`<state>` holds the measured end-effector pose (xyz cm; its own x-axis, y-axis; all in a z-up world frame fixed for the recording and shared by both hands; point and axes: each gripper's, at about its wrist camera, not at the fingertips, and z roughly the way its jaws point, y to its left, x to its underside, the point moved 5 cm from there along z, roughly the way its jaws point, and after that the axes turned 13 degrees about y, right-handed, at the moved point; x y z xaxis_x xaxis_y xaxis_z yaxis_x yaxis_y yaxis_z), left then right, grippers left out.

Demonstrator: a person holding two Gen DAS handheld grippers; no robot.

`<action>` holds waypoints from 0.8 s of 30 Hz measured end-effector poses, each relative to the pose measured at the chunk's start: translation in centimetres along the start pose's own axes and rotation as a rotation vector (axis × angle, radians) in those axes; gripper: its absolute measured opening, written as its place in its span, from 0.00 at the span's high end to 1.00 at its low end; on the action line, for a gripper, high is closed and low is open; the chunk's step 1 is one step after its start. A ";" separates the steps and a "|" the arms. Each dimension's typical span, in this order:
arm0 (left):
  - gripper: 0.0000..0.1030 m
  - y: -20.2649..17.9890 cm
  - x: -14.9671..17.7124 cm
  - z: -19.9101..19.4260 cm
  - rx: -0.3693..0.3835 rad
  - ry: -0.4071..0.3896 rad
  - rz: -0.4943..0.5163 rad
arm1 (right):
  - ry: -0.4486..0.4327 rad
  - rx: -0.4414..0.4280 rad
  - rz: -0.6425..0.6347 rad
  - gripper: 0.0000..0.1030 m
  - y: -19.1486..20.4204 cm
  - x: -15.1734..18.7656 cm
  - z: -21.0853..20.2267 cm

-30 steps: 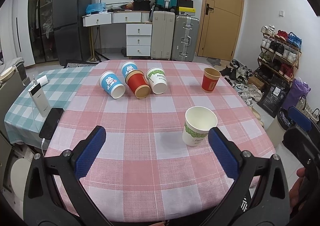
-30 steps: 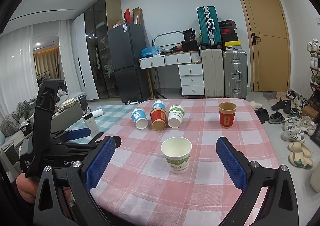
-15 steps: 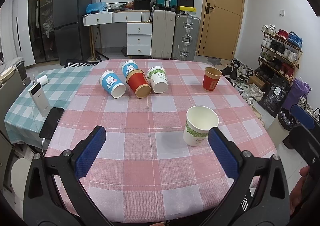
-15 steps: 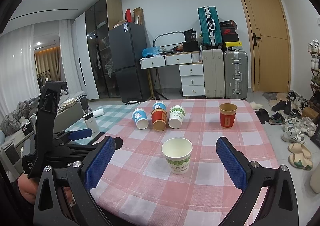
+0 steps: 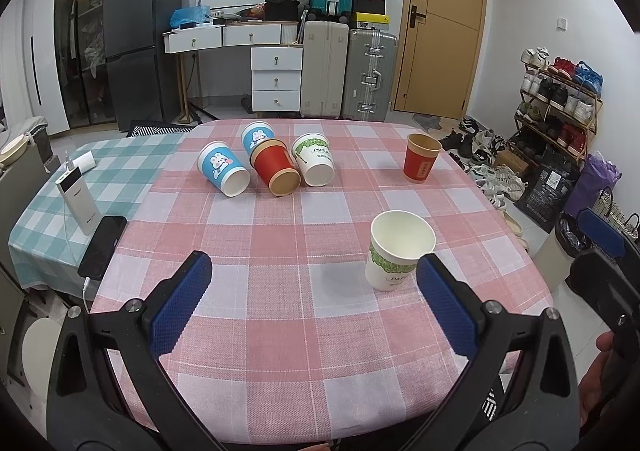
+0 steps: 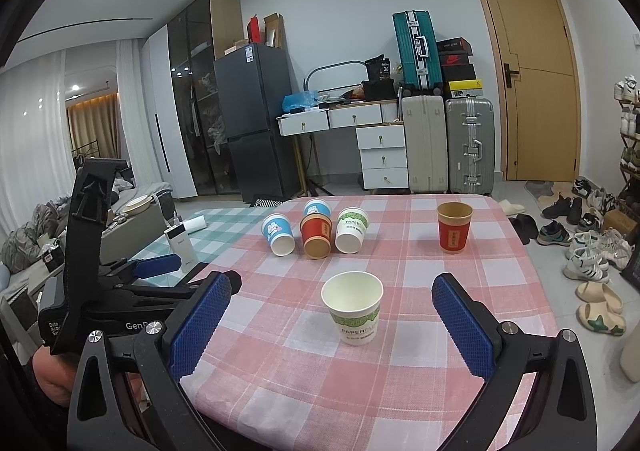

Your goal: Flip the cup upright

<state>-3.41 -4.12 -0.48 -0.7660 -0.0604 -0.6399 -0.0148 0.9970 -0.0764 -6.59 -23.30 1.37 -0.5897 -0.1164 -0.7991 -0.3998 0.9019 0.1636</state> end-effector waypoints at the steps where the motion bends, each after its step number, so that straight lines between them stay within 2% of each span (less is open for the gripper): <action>1: 0.01 0.0 0.0 0.0 0.001 0.000 0.000 | 0.000 -0.001 0.001 0.00 0.0 0.1 0.0; 16: 0.01 -0.3 -0.3 -0.1 0.003 -0.007 0.002 | -0.005 0.003 0.006 0.00 -0.2 0.2 0.0; 19: 0.01 -0.1 -0.3 -0.2 -0.016 -0.004 -0.011 | -0.004 0.005 0.012 0.00 -0.5 0.4 0.1; 24: 0.01 0.3 -0.6 -0.6 -0.029 -0.040 -0.022 | 0.032 -0.002 0.028 0.00 -1.2 1.0 1.6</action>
<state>-3.33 -3.77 0.35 -0.7387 -0.0835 -0.6688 -0.0503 0.9964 -0.0688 -5.61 -23.81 -0.54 -0.6228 -0.1047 -0.7753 -0.3841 0.9043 0.1864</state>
